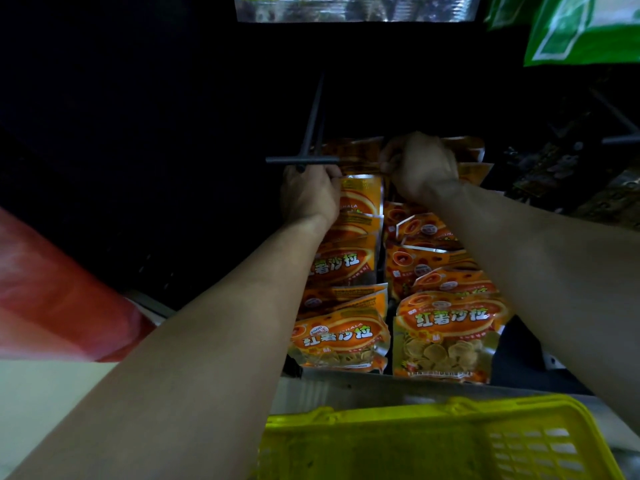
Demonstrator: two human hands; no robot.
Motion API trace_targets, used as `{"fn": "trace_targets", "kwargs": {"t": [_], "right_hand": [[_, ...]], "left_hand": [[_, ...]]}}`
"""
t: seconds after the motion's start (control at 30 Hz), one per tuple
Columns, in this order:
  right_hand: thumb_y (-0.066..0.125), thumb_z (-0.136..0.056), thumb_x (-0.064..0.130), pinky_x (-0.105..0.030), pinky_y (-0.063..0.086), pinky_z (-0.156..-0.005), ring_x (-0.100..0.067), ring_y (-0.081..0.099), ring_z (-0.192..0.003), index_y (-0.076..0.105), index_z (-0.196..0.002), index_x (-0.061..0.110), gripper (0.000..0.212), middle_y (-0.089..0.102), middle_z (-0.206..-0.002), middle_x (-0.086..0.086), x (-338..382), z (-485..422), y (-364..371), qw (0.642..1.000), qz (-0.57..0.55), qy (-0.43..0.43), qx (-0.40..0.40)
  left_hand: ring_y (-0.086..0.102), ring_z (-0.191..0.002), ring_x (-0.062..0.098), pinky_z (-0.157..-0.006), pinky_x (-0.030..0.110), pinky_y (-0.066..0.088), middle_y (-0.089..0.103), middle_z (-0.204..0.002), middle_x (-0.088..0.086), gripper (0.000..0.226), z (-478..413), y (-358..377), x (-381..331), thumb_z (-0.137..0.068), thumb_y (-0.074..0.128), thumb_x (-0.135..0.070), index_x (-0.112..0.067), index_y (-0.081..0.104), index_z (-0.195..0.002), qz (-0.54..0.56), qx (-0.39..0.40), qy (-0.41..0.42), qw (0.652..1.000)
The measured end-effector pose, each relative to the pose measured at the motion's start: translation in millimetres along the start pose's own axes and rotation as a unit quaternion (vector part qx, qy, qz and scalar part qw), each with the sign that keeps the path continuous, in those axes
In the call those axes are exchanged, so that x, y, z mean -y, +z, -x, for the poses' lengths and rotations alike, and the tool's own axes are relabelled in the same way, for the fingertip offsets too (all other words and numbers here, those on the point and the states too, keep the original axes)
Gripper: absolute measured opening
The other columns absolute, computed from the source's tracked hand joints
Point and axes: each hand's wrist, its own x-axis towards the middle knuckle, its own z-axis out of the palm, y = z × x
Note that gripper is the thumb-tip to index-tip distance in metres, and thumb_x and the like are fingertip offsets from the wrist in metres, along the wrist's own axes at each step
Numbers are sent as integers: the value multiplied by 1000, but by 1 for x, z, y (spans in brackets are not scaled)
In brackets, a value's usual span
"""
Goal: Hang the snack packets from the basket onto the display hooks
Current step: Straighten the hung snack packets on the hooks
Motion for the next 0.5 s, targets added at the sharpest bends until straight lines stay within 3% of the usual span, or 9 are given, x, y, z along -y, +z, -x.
{"fn": "trace_targets", "kwargs": {"t": [0.1,0.23,0.4,0.5], "right_hand": [[63,-91,23,-41,49,-90,-24,63,-109,71,-95,30,11,72,-107,-3,-1,-2,0,999,-16,-10,-27],[60,-91,21,-42,50,-91,-26,63,-110,69,-96,32,15,71,-110,-4,-2,-2,3,1000,-1,-12,-8],[54,-93,20,-43,55,-84,-32,64,-109,67,-119,29,30,69,-117,-10,-6,11,-4,1000,-6,-8,-10],[51,-94,24,-39,54,-81,-34,64,-104,67,-117,27,29,70,-113,-10,-3,34,-21,999,-42,-20,-21]], "left_hand": [[51,-126,27,-99,37,47,54,-134,6,14,-4,-1,-3,-97,59,-34,-30,70,-104,-1,-8,2,1000],[52,-123,26,-95,39,50,57,-130,5,10,-3,2,-3,-96,61,-33,-32,70,-99,13,15,-11,1000],[52,-127,28,-102,41,47,56,-137,6,29,5,-4,-7,-97,60,-33,-36,63,-126,25,38,-22,999],[54,-126,28,-104,41,47,57,-138,5,33,20,-19,-17,-97,59,-34,-37,60,-130,46,49,-20,998]]}}
